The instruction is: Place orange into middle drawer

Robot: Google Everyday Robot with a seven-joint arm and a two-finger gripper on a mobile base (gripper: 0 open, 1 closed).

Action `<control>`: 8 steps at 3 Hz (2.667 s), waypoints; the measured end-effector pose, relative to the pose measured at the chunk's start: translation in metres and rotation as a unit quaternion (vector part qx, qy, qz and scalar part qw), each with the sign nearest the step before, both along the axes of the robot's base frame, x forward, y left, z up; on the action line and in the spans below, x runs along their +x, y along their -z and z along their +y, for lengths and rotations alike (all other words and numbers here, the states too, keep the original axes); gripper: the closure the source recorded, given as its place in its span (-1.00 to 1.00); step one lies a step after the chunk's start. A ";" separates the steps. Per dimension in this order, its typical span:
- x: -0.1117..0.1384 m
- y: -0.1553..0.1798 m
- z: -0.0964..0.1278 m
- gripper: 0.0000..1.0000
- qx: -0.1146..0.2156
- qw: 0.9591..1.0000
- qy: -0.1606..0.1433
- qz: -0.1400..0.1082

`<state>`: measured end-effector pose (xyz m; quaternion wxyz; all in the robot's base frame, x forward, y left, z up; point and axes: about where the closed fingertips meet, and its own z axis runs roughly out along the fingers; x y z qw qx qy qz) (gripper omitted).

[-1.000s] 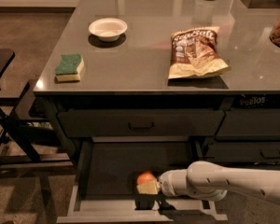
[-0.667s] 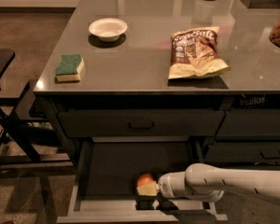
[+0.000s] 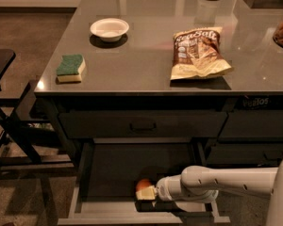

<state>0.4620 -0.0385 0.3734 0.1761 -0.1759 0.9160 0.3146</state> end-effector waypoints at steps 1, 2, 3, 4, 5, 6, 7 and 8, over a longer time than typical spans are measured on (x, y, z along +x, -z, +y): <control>-0.001 0.009 0.003 1.00 -0.002 1.000 -0.002 0.009; -0.002 0.007 0.003 1.00 -0.002 1.000 -0.002 0.010; -0.002 0.007 0.003 0.62 -0.002 1.000 -0.002 0.010; -0.002 0.007 0.003 0.15 -0.002 1.000 -0.002 0.010; -0.002 0.007 0.003 -0.32 -0.002 1.000 -0.002 0.010; -0.002 0.007 0.003 -0.79 -0.002 1.000 -0.002 0.010; -0.002 0.007 0.003 -1.00 -0.002 1.000 -0.002 0.010; -0.002 0.007 0.003 -1.00 -0.002 1.000 -0.002 0.010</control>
Offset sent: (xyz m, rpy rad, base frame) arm -0.0073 0.0004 -0.0148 0.0024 0.0558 0.0030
